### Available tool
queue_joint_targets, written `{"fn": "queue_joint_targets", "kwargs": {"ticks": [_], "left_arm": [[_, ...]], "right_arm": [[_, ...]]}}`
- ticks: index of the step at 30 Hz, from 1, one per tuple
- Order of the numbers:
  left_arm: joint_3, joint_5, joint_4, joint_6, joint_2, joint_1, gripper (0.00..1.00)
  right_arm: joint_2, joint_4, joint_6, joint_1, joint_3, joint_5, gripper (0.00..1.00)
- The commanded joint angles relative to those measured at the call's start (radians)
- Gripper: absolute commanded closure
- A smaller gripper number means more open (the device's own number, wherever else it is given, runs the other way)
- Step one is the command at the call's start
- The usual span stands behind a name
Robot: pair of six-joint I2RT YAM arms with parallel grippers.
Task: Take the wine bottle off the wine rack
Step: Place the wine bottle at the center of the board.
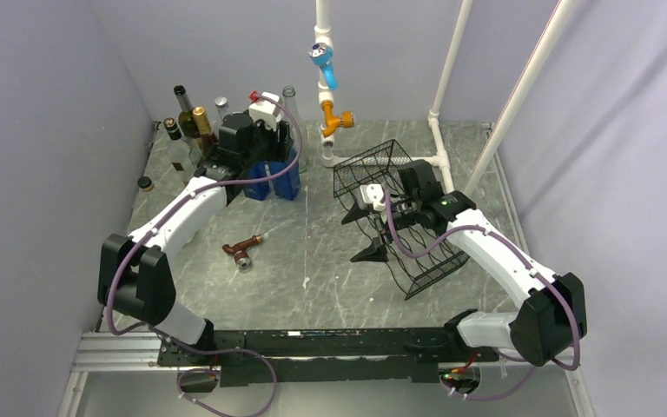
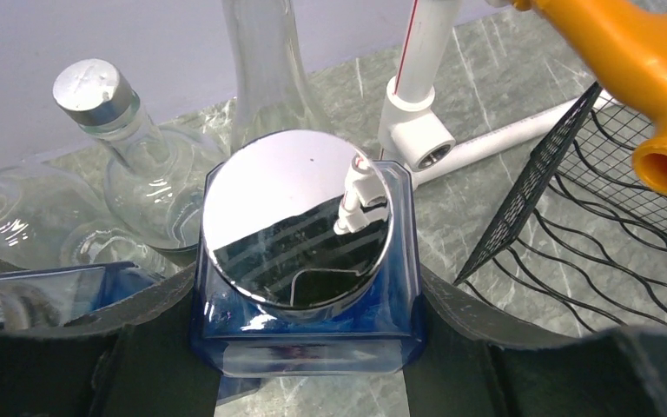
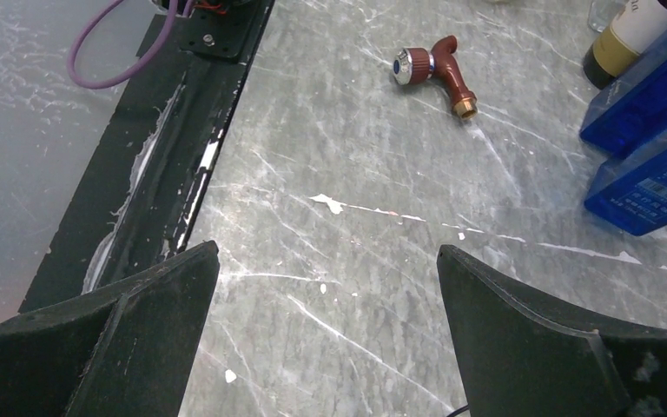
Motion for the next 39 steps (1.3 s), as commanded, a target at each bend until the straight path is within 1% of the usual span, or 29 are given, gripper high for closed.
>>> {"fn": "queue_joint_targets", "kwargs": {"ticks": [1, 15, 17, 20, 21, 24, 27, 34, 39], "left_arm": [[0.114, -0.02, 0.186, 0.013, -0.009, 0.003, 1.0], [0.115, -0.038, 0.183, 0.024, 0.033, 0.003, 1.0], [0.119, -0.036, 0.169, 0.024, 0.04, 0.003, 0.98], [0.121, -0.039, 0.159, 0.022, 0.046, 0.003, 0.9], [0.121, -0.041, 0.157, 0.02, 0.046, 0.003, 0.83], [0.125, -0.041, 0.148, 0.017, 0.047, 0.003, 0.7], [0.14, -0.032, 0.132, 0.013, 0.047, 0.003, 0.61], [0.169, -0.017, 0.102, 0.003, 0.031, 0.003, 0.44], [0.176, -0.009, 0.093, -0.005, 0.017, 0.003, 0.35]], "right_arm": [[-0.031, 0.001, -0.027, -0.005, 0.007, -0.032, 0.0], [-0.032, 0.001, -0.028, -0.009, 0.006, -0.031, 0.0], [-0.033, 0.001, -0.028, -0.009, 0.006, -0.03, 0.0], [-0.032, 0.001, -0.028, -0.009, 0.006, -0.031, 0.0], [-0.032, 0.001, -0.028, -0.009, 0.006, -0.03, 0.0], [-0.035, 0.001, -0.028, -0.01, 0.006, -0.031, 0.0], [-0.036, 0.001, -0.028, -0.012, 0.006, -0.031, 0.0], [-0.037, -0.001, -0.028, -0.013, 0.006, -0.033, 0.0], [-0.039, 0.0, -0.028, -0.015, 0.006, -0.033, 0.0]]}}
